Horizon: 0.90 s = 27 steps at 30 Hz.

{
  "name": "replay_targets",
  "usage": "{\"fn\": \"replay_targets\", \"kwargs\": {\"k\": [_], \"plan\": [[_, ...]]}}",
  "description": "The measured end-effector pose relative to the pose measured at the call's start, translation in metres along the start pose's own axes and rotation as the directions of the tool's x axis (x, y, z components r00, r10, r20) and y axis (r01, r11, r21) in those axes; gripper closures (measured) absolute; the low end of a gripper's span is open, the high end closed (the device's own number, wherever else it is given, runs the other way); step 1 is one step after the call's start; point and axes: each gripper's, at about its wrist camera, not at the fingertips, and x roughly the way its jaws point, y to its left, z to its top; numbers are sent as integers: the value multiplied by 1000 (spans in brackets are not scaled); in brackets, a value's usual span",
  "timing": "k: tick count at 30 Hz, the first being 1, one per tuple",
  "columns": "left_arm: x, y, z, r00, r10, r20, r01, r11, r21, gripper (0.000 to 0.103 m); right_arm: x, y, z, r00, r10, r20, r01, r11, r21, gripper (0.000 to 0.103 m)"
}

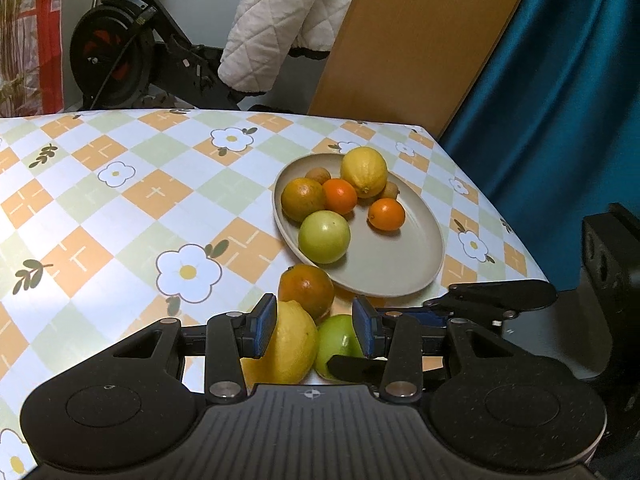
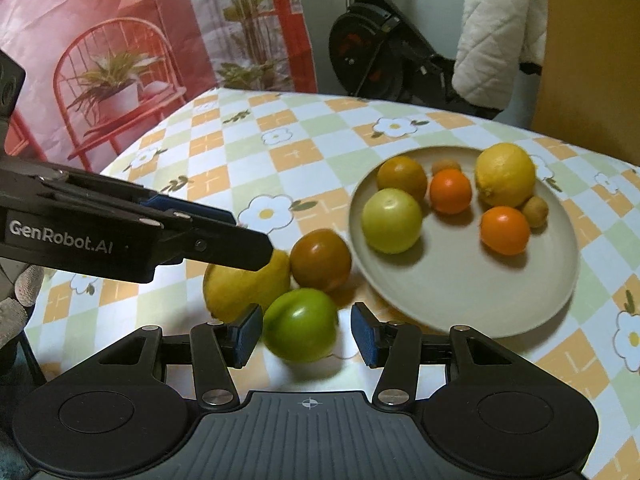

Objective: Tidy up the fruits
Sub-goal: 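Move the left tool back to the green apple beside the plate, then close the left tool on the green apple and lift it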

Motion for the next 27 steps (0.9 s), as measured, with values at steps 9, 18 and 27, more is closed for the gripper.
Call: {"fn": "replay_targets", "kwargs": {"k": [9, 18, 27], "plan": [[3, -6, -3, 1000, -3, -13, 3, 1000, 21, 59, 9, -4, -7, 1000, 20, -12, -20, 1000, 13, 59], [9, -19, -4, 999, -22, -29, 23, 998, 55, 59, 2, -11, -17, 999, 32, 13, -32, 999, 34, 59], [19, -30, -8, 998, -27, -62, 32, 996, 86, 59, -3, -19, -27, 999, 34, 31, -36, 997, 63, 59]]}}
